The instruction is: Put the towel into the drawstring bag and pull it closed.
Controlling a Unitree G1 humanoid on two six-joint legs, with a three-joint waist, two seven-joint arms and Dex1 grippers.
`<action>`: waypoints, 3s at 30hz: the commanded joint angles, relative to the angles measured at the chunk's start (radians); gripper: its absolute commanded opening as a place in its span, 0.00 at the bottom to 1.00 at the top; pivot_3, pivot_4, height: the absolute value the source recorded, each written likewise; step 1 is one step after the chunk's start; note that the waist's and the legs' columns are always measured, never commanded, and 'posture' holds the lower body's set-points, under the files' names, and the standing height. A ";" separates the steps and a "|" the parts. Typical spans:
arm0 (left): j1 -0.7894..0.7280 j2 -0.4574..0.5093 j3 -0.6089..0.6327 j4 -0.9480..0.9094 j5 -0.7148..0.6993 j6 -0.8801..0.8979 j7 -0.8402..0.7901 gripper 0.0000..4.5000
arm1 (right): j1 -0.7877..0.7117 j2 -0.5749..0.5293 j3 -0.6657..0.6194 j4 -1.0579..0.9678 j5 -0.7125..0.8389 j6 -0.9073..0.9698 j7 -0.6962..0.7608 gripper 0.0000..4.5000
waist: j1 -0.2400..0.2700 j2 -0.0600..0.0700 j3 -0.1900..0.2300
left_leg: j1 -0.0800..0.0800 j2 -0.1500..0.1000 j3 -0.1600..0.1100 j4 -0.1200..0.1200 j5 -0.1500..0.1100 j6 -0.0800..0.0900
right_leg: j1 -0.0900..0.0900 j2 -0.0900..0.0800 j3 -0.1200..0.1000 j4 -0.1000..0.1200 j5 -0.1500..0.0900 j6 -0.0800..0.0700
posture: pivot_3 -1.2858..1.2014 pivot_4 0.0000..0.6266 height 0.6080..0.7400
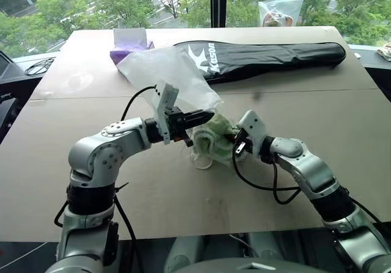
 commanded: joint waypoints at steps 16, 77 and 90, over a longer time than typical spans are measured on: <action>0.006 0.011 -0.056 -0.071 0.000 -0.032 0.003 0.00 | -0.086 -0.029 0.104 0.011 -0.373 -0.287 0.064 0.00 | 0.000 0.000 0.000 | 0.000 0.000 -0.001 0.000 0.000 0.000 | 0.000 0.000 -0.001 0.001 0.000 0.000 | 0.52 0.24 1.00; 0.018 0.007 0.118 0.051 -0.078 -0.016 -0.004 0.00 | -0.054 0.371 -0.603 -0.086 0.711 0.592 -0.393 0.00 | -0.010 0.004 0.002 | -0.001 0.001 0.002 -0.003 0.000 0.000 | -0.004 0.001 0.004 0.002 0.001 -0.001 | 0.52 0.24 1.00; 0.099 0.003 0.068 -0.010 -0.128 0.030 -0.015 0.00 | -0.054 0.522 -0.698 -0.037 0.865 0.667 -0.517 0.00 | -0.020 0.005 0.002 | 0.000 0.001 0.003 -0.003 0.000 0.000 | -0.005 0.001 0.006 0.002 0.001 -0.001 | 0.52 0.24 1.00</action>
